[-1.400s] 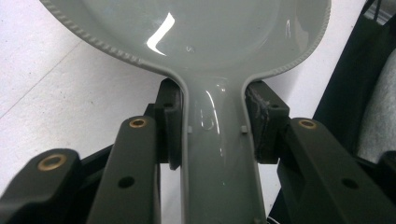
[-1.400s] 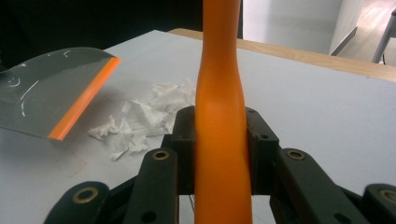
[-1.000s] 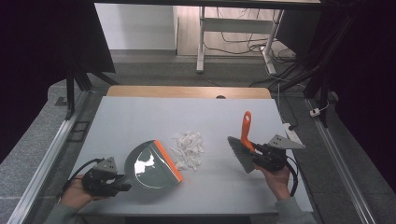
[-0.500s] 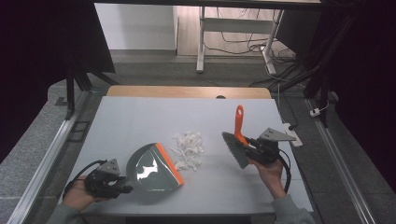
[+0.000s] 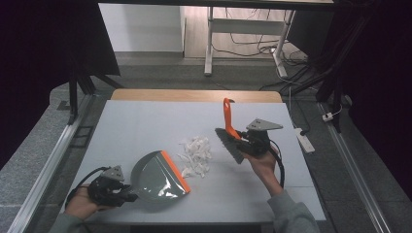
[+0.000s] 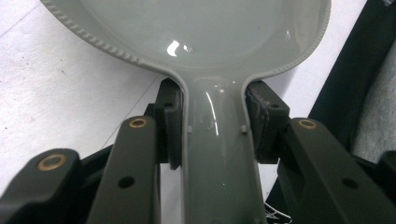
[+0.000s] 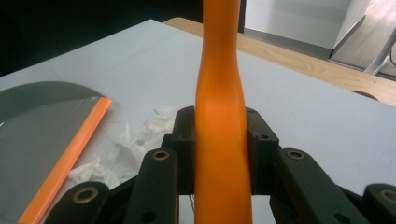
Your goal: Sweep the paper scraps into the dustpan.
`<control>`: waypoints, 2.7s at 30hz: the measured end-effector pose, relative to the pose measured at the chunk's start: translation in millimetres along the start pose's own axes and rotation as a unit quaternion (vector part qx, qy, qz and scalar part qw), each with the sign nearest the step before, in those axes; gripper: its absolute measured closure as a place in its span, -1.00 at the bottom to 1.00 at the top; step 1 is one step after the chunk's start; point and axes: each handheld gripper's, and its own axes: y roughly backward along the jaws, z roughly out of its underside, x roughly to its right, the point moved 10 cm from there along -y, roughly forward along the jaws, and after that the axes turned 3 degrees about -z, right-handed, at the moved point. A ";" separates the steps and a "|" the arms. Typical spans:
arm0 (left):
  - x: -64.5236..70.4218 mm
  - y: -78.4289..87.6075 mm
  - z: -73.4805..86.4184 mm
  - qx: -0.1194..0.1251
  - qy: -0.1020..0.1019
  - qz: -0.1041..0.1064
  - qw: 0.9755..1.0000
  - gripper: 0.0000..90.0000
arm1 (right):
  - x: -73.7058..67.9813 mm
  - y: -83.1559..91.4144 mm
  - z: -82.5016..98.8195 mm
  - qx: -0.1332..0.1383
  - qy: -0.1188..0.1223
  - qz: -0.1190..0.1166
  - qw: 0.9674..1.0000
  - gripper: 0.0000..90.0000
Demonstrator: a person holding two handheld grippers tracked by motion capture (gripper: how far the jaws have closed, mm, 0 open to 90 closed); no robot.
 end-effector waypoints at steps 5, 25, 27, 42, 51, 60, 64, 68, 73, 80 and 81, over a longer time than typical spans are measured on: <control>1.3 -2.0 0.6 -0.004 0.000 0.007 1.000 0.36 | 0.5 -19.1 -11.1 -0.008 -0.006 0.006 1.000 0.56; 2.7 10.8 1.4 0.004 0.001 0.011 1.000 0.36 | 14.9 -67.5 -10.2 -0.046 -0.008 0.020 0.999 0.56; 2.3 12.5 3.4 0.003 0.001 0.012 1.000 0.36 | 16.1 -69.1 -9.2 -0.048 -0.008 0.022 0.999 0.56; 1.8 -0.5 4.1 -0.013 0.014 0.019 1.000 0.36 | 16.3 -95.5 2.7 -0.080 -0.007 0.028 0.996 0.56; 0.7 -9.3 -1.9 -0.006 0.028 0.021 0.999 0.37 | -8.3 -115.0 6.3 -0.103 0.018 0.005 0.995 0.56; -0.3 -13.4 -3.9 -0.006 0.033 0.021 0.999 0.37 | -38.2 -122.4 10.8 -0.124 0.041 -0.017 0.991 0.56; -0.4 -13.8 -4.0 -0.005 0.033 0.021 0.999 0.37 | -65.2 -125.0 12.6 -0.129 0.051 -0.045 0.989 0.56; -0.6 -14.0 -4.3 -0.004 0.034 0.021 0.999 0.36 | -93.5 -127.4 13.9 -0.138 0.060 -0.077 0.986 0.56; -0.8 -14.5 -4.3 -0.003 0.034 0.022 0.999 0.37 | -120.3 -128.0 12.0 -0.138 0.058 -0.119 0.982 0.56; -1.5 -14.1 -4.2 -0.002 0.036 0.020 0.999 0.37 | -121.2 -116.6 -4.4 -0.107 0.042 -0.139 0.984 0.56; -1.8 -13.8 -4.0 -0.002 0.036 0.020 0.999 0.36 | -106.7 -109.4 -14.5 -0.086 0.027 -0.128 0.988 0.56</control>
